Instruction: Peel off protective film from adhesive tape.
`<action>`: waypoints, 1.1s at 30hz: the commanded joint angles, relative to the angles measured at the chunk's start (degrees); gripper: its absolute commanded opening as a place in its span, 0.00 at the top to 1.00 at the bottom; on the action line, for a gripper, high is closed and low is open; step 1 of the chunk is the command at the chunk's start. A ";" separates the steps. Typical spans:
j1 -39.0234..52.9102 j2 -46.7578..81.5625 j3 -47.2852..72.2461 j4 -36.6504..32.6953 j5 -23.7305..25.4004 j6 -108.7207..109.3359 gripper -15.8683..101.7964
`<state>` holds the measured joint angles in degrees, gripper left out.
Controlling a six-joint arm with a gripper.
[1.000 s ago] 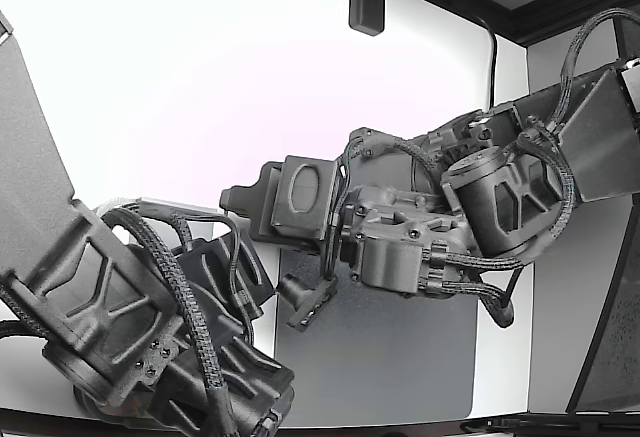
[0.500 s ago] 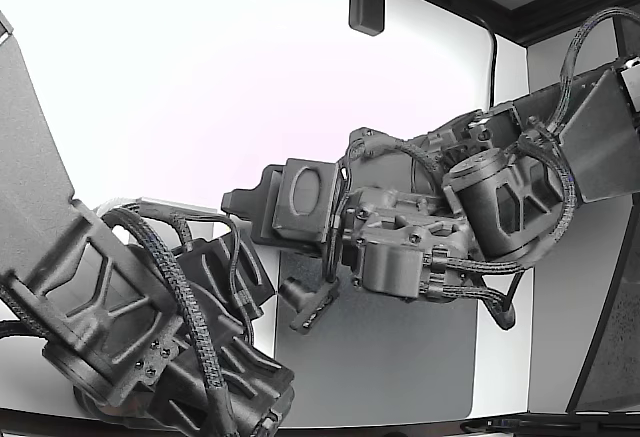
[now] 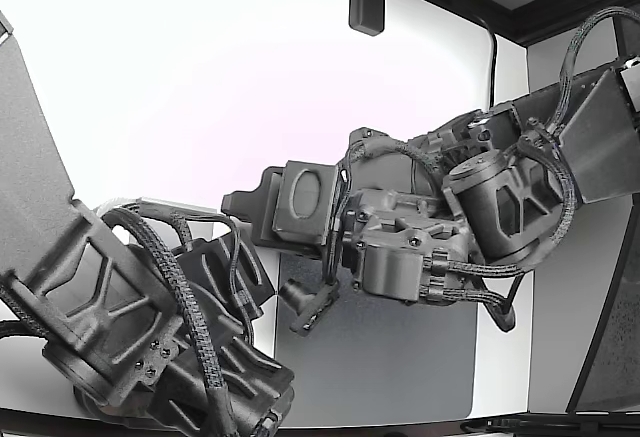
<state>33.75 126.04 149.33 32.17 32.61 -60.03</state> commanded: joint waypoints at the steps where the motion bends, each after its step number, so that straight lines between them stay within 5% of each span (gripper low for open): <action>1: -0.35 0.88 -1.76 -0.97 0.44 -0.26 0.96; 33: 0.53 0.35 -2.90 1.49 0.44 2.46 0.96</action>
<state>34.54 125.60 148.45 33.57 32.78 -57.83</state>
